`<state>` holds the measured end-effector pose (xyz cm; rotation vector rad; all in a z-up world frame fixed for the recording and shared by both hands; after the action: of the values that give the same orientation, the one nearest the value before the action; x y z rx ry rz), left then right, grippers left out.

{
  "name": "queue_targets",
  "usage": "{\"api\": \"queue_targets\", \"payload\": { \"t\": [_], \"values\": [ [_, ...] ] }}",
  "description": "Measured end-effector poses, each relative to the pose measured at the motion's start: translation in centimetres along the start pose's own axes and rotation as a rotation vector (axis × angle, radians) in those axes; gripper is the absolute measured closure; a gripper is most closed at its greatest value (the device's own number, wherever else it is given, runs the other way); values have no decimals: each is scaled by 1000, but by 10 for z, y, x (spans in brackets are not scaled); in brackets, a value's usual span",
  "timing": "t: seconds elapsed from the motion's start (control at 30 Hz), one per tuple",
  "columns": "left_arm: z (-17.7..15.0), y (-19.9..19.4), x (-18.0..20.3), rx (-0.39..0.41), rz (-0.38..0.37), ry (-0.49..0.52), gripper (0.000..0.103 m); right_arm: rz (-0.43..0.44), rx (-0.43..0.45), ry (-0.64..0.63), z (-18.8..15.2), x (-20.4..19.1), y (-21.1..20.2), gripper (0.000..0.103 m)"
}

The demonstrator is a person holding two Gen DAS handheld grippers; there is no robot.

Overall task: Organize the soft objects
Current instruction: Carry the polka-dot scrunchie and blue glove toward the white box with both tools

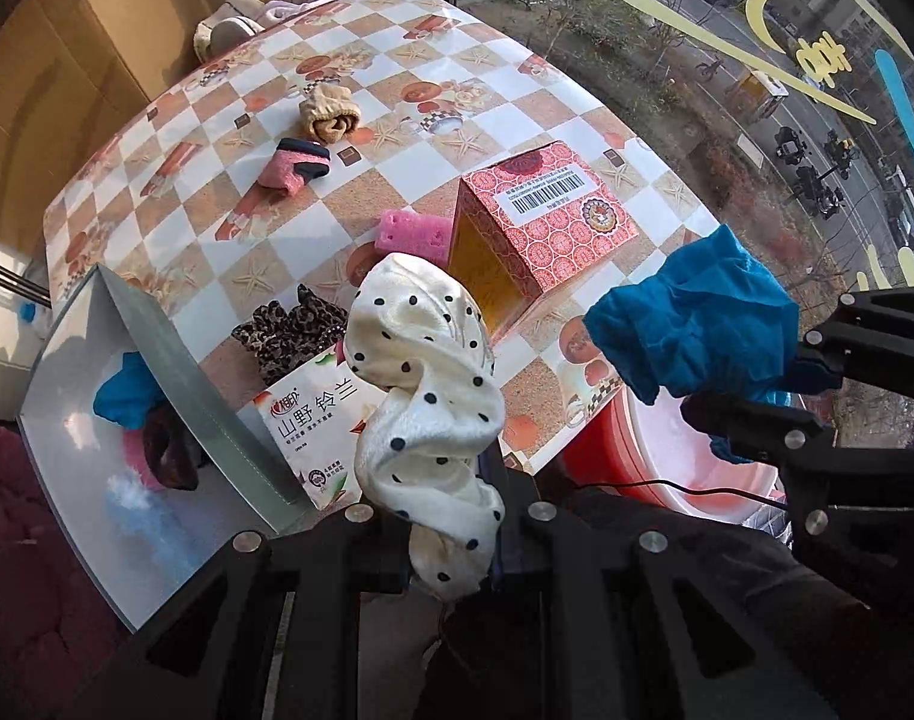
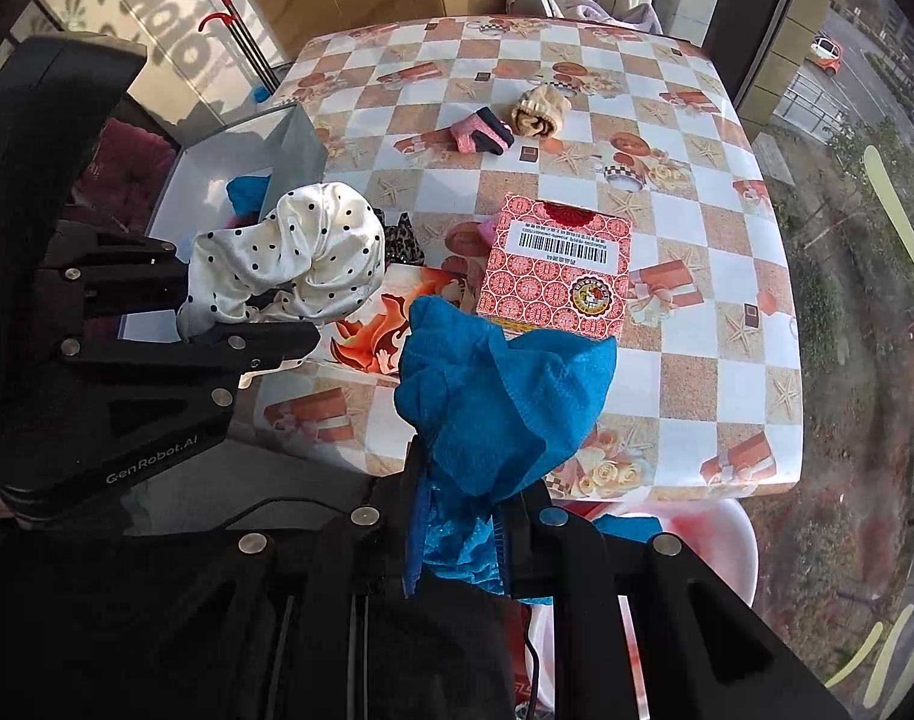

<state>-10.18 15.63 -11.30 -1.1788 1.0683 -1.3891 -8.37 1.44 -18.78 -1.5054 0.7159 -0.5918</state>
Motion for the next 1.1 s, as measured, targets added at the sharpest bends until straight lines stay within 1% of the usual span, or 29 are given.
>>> {"api": "queue_targets", "payload": {
  "t": [0.3, 0.53, 0.87, 1.1],
  "values": [
    [-25, 4, -48, -10, 29, -126, 84, 40, -11, -116, 21, -44, 12, 83],
    [-38, 4, -82, -12, 46, -218, 84, 60, 4, -199, 46, -73, 19, 83],
    [-44, 3, -109, 4, 78, -287, 84, 88, 3, -245, 70, -95, 29, 83],
    [-51, 3, -130, 15, 96, -350, 84, 85, 0, -278, 80, -107, 34, 83]
  ]
}}
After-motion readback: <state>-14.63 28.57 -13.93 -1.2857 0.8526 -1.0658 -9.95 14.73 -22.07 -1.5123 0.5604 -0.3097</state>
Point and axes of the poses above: each gripper's, at about its wrist camera, not at the fingertips, and y roughly the way its jaws point, x to its right, z to its top, the point moved 10 cm from there along y, roughly the way its jaws point, and after that the axes turned 10 degrees about -y, right-handed, at the moved point
